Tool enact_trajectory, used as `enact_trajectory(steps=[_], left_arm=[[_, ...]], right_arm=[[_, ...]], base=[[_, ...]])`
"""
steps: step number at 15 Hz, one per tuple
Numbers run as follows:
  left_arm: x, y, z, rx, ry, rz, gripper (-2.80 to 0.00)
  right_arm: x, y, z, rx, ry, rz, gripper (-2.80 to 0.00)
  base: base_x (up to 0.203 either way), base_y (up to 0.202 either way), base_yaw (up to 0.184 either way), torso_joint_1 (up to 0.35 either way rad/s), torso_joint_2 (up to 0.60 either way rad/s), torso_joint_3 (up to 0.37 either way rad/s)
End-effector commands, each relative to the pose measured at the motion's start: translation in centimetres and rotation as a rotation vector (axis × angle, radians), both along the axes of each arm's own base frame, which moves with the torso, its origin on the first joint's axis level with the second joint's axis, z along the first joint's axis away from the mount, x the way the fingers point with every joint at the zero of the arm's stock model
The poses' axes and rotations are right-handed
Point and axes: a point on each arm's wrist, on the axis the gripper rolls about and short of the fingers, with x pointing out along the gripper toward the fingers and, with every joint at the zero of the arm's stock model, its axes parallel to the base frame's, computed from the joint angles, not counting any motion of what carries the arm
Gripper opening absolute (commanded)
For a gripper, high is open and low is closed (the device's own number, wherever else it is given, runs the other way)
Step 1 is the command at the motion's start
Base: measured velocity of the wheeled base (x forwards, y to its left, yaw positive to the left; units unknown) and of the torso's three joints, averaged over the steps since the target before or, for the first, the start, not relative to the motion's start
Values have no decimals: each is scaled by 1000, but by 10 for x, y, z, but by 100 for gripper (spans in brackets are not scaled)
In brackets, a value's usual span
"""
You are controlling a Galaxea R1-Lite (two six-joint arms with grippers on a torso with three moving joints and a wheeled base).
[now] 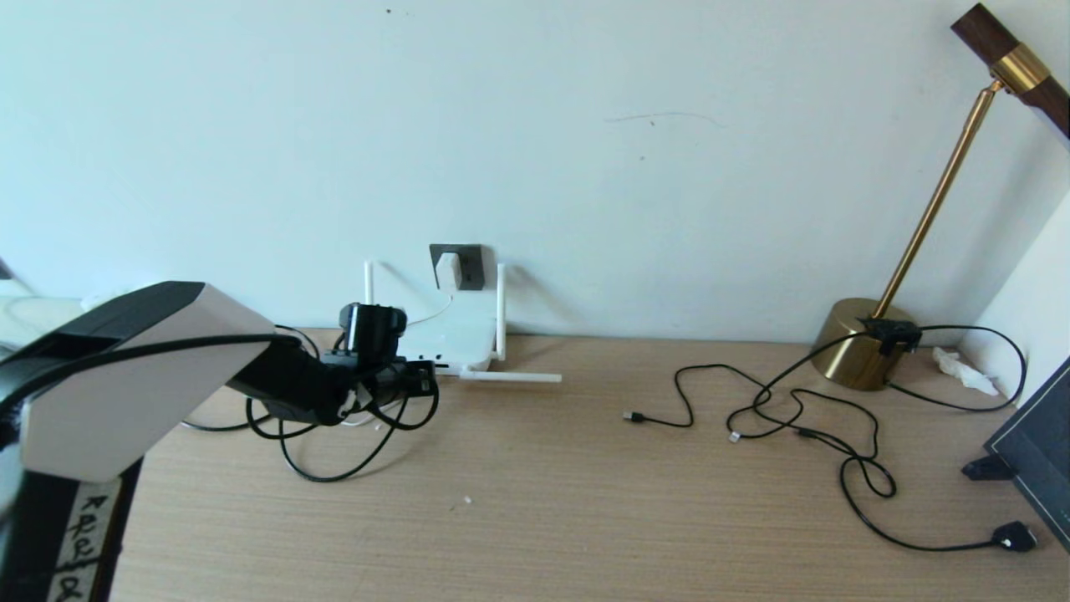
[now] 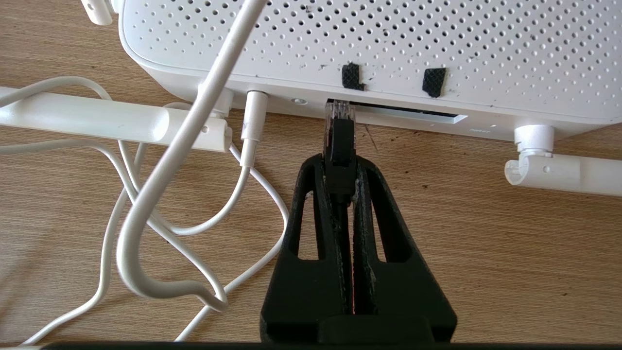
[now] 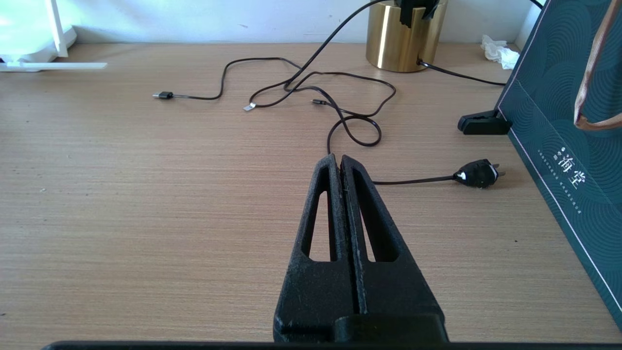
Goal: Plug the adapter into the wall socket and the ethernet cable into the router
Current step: Plug cable into router interface
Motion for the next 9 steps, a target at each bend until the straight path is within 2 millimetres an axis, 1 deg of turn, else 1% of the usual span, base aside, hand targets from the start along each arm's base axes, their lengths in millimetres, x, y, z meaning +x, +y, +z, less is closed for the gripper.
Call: enact_trajectory(steps=[1, 9], left_arm=[[0, -1, 0, -1, -4, -1, -280], [-1, -5, -2, 1, 5, -9, -280]], right_arm=[[0, 0, 0, 0, -1, 0, -280], [0, 0, 0, 0, -1, 1, -280]], base=[[0, 0, 0, 0, 0, 0], [0, 0, 0, 0, 0, 0]])
